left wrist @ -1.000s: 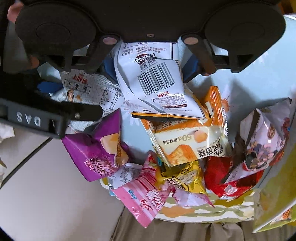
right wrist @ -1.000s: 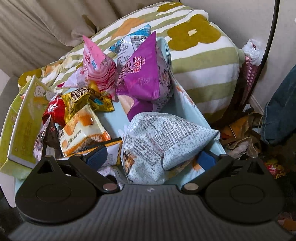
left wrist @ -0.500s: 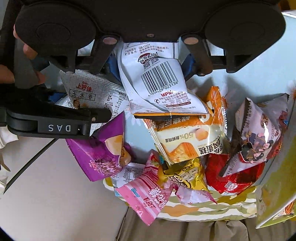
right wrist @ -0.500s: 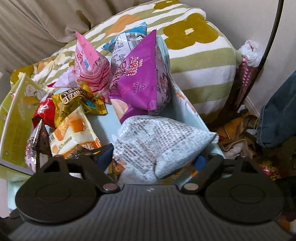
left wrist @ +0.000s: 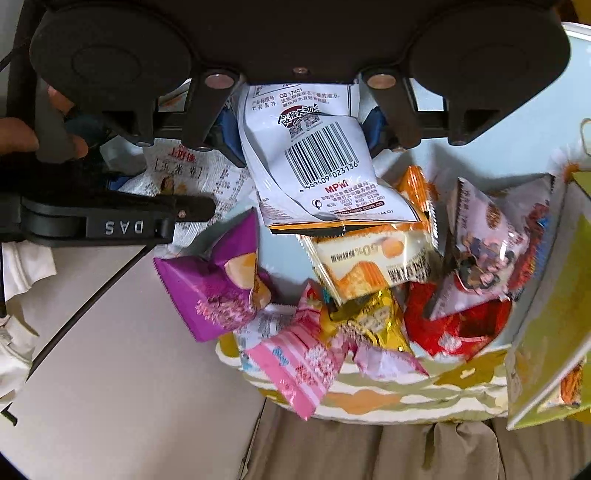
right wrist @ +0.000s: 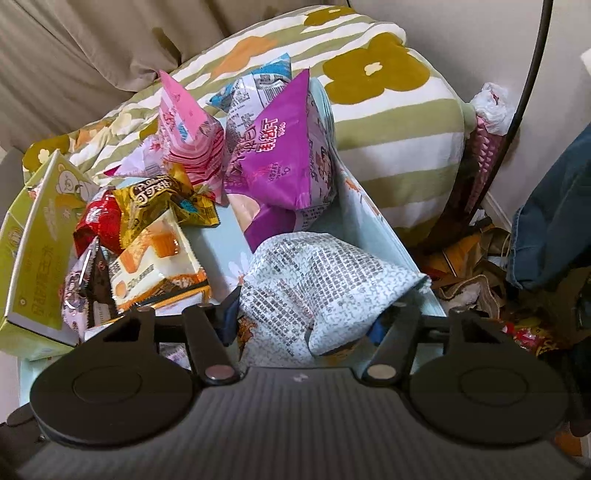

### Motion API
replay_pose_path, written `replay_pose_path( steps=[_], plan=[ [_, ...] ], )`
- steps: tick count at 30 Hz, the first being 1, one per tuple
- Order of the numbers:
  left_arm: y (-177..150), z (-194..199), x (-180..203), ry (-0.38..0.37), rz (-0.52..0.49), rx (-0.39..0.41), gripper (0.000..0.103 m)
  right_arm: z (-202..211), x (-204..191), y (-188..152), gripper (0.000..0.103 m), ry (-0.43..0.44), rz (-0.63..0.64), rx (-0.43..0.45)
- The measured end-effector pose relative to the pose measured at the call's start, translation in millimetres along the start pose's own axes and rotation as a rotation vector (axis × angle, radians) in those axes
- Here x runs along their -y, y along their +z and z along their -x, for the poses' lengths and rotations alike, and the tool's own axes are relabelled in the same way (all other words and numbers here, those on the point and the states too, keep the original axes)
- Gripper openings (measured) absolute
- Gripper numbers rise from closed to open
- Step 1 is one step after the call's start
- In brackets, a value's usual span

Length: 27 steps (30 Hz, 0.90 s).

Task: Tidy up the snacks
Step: 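Lift both held bags and carry them over the yellow box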

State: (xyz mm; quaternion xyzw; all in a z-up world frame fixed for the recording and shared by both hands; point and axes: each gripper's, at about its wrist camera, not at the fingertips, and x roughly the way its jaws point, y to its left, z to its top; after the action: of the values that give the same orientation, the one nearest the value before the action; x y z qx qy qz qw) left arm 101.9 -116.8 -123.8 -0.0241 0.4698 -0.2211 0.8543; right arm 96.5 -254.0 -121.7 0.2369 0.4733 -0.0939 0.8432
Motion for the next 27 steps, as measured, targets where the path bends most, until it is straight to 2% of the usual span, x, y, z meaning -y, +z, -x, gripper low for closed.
replay_pose_path(
  steps=[7,14,20,27],
  plan=[
    [8,29,-4,0.019,-0.011,0.05,0.066,21,-11,-1,0.075,0.023,0.014,0.027],
    [24,77,-26,0.076,0.011,0.146,0.066,45,-36,2,0.075,0.081,0.033,0.054],
    [54,115,-66,0.125,0.026,0.23,0.066,63,-75,13,0.075,0.139,0.075,0.107],
    [95,140,-127,0.162,0.047,0.276,0.066,66,-147,35,0.075,0.202,0.15,0.171]
  ],
)
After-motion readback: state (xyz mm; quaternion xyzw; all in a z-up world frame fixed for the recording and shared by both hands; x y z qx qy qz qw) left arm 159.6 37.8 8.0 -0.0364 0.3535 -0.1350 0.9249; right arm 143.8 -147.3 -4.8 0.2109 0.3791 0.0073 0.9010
